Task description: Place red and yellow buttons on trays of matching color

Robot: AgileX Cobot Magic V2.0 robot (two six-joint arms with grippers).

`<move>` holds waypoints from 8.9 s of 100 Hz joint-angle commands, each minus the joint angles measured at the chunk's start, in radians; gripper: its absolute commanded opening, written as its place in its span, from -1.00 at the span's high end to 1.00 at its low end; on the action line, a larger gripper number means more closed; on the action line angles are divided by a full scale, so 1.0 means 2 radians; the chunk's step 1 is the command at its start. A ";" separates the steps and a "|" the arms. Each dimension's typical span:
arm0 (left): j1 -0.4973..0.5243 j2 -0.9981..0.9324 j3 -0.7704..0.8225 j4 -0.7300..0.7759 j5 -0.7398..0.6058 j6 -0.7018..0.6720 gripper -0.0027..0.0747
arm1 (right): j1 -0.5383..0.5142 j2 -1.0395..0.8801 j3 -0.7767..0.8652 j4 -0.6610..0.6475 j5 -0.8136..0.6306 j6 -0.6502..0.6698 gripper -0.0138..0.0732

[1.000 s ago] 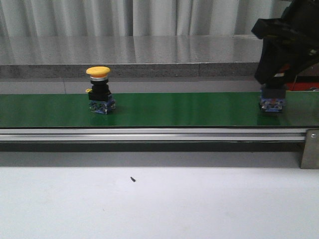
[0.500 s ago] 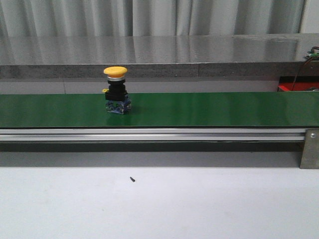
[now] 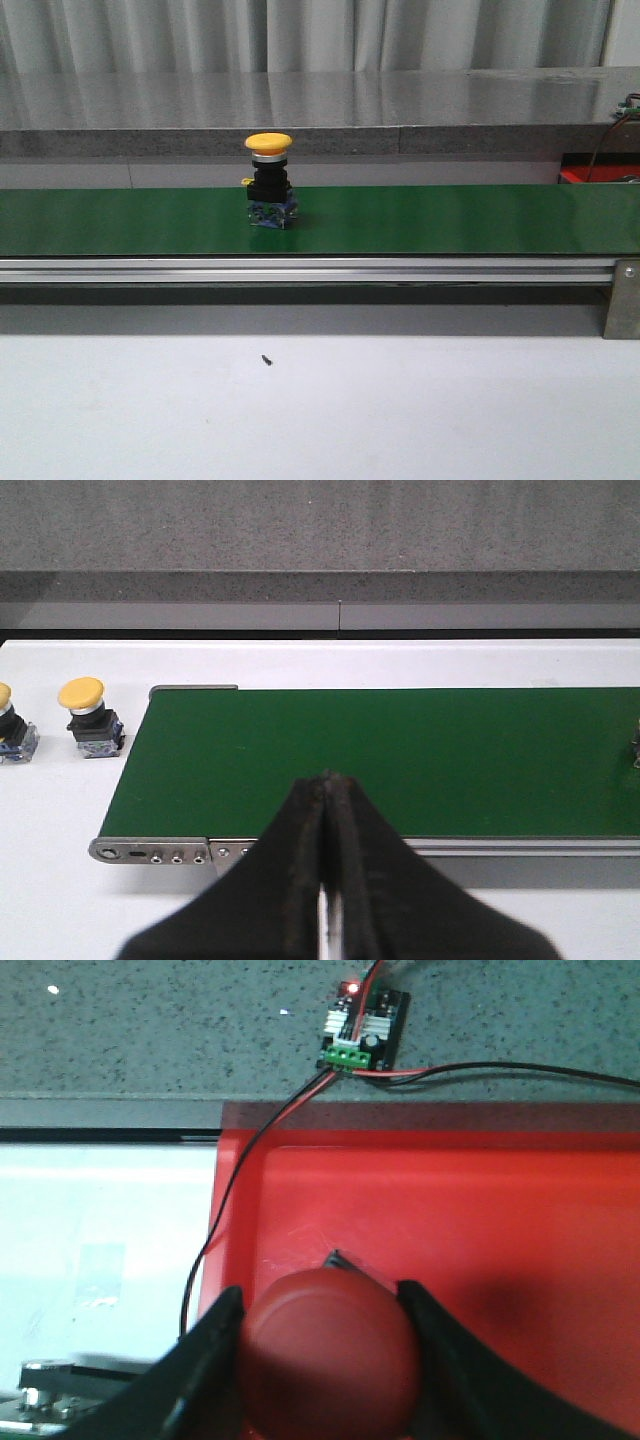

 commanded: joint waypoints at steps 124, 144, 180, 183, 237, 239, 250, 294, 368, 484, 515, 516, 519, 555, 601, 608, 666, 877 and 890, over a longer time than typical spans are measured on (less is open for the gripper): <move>-0.003 0.003 -0.013 -0.010 -0.035 0.000 0.98 | -0.010 0.083 -0.055 -0.032 -0.005 0.002 -0.76; -0.003 0.003 -0.013 -0.010 -0.035 0.000 0.98 | -0.013 0.041 -0.057 -0.031 -0.003 0.002 -0.76; -0.003 0.003 -0.013 -0.010 -0.035 0.000 0.98 | -0.007 -0.050 -0.057 -0.022 0.039 0.005 -0.68; -0.003 0.003 -0.013 -0.010 -0.035 0.000 0.98 | -0.004 -0.055 -0.057 -0.022 0.046 0.005 -0.67; -0.003 0.003 -0.013 -0.010 -0.032 0.000 0.98 | 0.159 -0.112 -0.034 -0.091 0.178 0.053 -0.65; -0.003 0.003 -0.013 -0.010 -0.032 0.000 0.98 | 0.165 -0.117 -0.027 -0.094 0.178 0.054 -0.65; -0.003 0.003 -0.013 -0.010 -0.031 0.000 0.98 | 0.194 -0.146 0.024 -0.098 0.172 0.054 -0.65; -0.003 0.003 -0.013 -0.010 -0.031 0.000 0.98 | 0.218 -0.221 0.234 -0.076 0.071 0.047 -0.65; -0.003 0.003 -0.013 -0.010 -0.030 0.000 0.98 | 0.233 -0.203 0.285 -0.039 -0.033 0.013 -0.65; -0.003 0.003 -0.013 -0.010 -0.025 0.000 0.98 | 0.118 -0.274 0.288 -0.069 0.088 0.023 0.50; -0.003 0.003 -0.013 -0.010 -0.025 0.000 0.98 | 0.045 -0.346 0.396 -0.050 0.084 0.023 0.50; -0.003 0.003 -0.013 -0.010 -0.025 0.000 0.98 | 0.044 -0.347 0.401 -0.049 0.082 0.023 0.50; -0.003 0.003 -0.013 -0.010 -0.025 0.000 0.98 | 0.039 -0.349 0.413 -0.044 0.079 0.023 0.50; -0.016 0.003 -0.013 -0.007 -0.025 0.000 0.98 | 0.026 -0.353 0.559 -0.042 -0.026 0.023 0.50; -0.016 0.003 -0.013 -0.007 -0.025 0.000 0.98 | -0.018 -0.339 0.591 -0.029 -0.105 0.023 0.50; -0.016 0.003 -0.013 -0.007 -0.025 0.000 0.98 | -0.018 -0.324 0.591 -0.029 -0.109 0.023 0.50; -0.016 0.003 -0.013 -0.007 -0.025 0.000 0.98 | -0.018 -0.282 0.590 -0.032 -0.111 0.023 -0.30; 0.057 0.119 -0.133 0.032 0.027 -0.030 -0.39 | 0.129 -0.616 0.590 -0.018 -0.090 0.003 0.84; 0.082 0.202 -0.193 0.037 0.033 -0.030 -0.39 | 0.129 -0.616 0.590 -0.018 -0.090 0.003 0.84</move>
